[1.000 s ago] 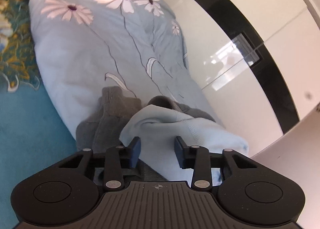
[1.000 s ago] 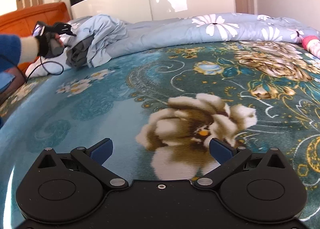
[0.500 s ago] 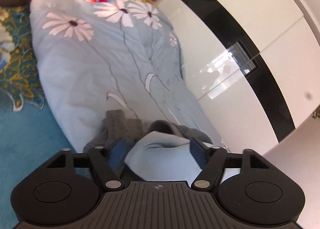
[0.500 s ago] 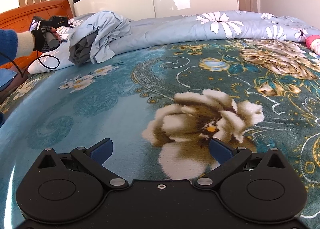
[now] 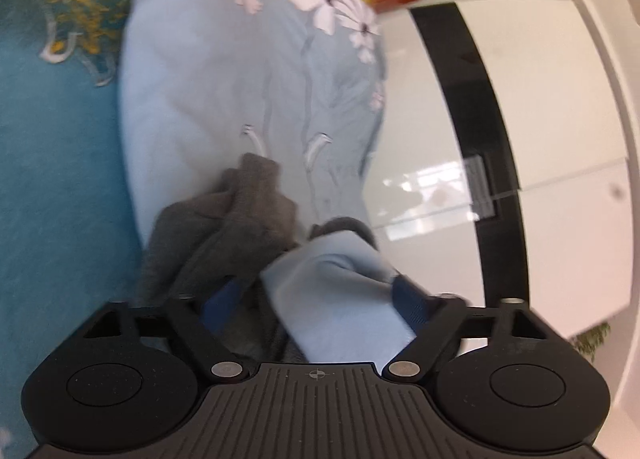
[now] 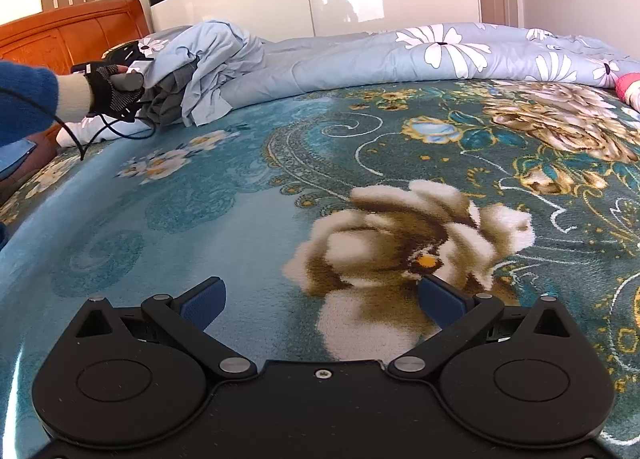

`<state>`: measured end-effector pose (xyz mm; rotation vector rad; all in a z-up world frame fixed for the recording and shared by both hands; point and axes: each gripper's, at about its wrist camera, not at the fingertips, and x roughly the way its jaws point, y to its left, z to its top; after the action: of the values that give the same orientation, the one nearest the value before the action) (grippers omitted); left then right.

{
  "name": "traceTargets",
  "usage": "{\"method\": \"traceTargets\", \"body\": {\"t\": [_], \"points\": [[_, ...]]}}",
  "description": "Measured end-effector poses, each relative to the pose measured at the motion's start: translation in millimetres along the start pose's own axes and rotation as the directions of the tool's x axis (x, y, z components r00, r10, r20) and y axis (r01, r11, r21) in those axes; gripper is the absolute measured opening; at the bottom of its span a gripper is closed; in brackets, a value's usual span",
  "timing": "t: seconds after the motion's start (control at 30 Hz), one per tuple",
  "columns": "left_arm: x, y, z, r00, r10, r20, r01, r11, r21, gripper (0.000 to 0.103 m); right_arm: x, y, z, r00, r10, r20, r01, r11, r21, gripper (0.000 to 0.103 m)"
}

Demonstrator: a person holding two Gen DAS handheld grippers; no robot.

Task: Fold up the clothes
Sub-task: 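Close the left gripper on the light-blue T-shirt, then lift the T-shirt with the left gripper and drop it onto the sheet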

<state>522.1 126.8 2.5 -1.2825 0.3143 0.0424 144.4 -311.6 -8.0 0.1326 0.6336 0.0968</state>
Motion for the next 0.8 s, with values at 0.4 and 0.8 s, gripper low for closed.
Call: {"method": "traceTargets", "body": {"t": [0.4, 0.8], "points": [[-10.0, -44.6, 3.6, 0.998, -0.028, 0.057, 0.018, 0.986, 0.166, 0.008, 1.1, 0.4, -2.5, 1.000, -0.001, 0.005, 0.001, 1.000, -0.007, 0.102], [-66.5, -220.3, -15.4, 0.940, -0.324, -0.109, 0.340, 0.853, 0.397, 0.006, -15.0, -8.3, 2.0, 0.999, -0.025, 0.029, 0.022, 0.996, 0.090, 0.102]]}}
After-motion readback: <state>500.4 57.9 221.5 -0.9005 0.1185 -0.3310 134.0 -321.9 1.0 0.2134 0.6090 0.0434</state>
